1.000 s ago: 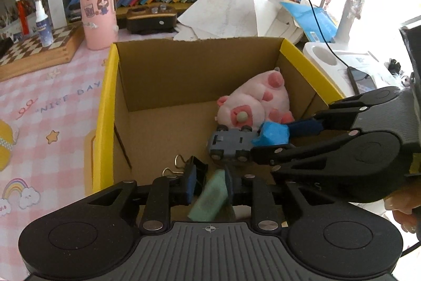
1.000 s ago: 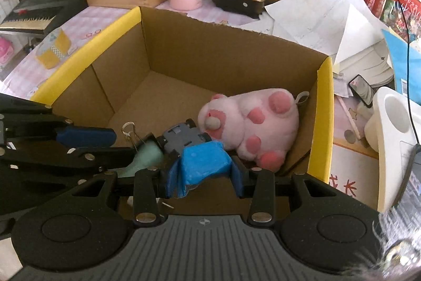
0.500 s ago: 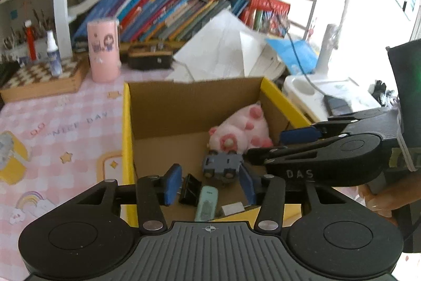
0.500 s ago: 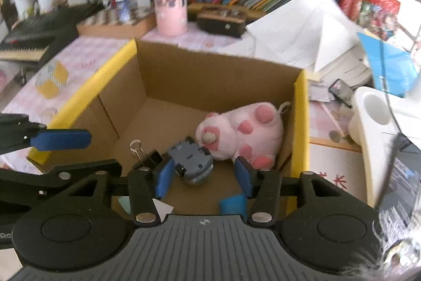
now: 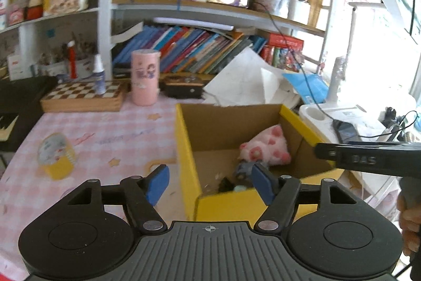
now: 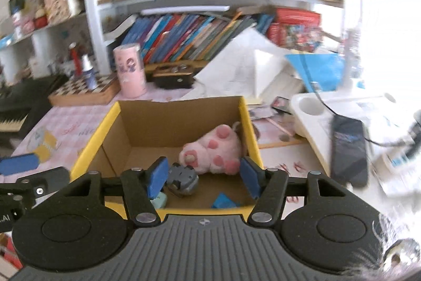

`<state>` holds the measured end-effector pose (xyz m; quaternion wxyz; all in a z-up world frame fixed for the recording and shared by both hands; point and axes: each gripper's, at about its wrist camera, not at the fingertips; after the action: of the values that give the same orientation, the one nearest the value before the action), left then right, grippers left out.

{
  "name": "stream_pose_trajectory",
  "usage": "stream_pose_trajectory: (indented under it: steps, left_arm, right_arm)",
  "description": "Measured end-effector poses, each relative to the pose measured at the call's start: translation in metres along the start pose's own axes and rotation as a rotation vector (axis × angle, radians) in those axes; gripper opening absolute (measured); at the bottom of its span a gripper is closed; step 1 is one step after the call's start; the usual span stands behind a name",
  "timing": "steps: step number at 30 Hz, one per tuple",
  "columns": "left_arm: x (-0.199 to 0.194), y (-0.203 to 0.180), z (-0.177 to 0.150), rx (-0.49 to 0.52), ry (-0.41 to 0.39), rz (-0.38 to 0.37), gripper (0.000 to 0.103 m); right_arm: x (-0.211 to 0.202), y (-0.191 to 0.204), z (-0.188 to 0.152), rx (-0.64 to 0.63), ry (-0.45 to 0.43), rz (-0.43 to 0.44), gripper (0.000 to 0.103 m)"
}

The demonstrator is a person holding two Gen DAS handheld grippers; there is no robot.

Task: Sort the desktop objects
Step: 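Withdraw both tools from the box back over the table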

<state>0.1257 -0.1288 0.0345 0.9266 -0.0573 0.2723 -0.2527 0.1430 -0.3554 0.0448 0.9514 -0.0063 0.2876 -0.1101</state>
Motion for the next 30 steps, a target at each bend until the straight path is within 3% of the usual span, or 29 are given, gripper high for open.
stream_pose_trajectory:
  steps: [15,30]
  left_arm:
    - [-0.060,0.031,-0.050,-0.047,0.055,0.032,0.077]
    - [-0.109,0.062,-0.088,-0.084,0.111,0.042,0.078]
  right_arm:
    - [-0.064,0.042,-0.069,0.080,0.058,-0.104,0.059]
    - [-0.106,0.107,-0.116,0.009,0.125,-0.049,0.059]
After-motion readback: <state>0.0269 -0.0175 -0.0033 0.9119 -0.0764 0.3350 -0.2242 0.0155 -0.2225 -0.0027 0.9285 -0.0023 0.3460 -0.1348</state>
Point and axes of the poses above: each gripper's, at about its wrist camera, not at the fingertips, and x roughly the way its jaws point, y to its left, z to its top, and after that the axes turned 15 degrees about -z, right-handed
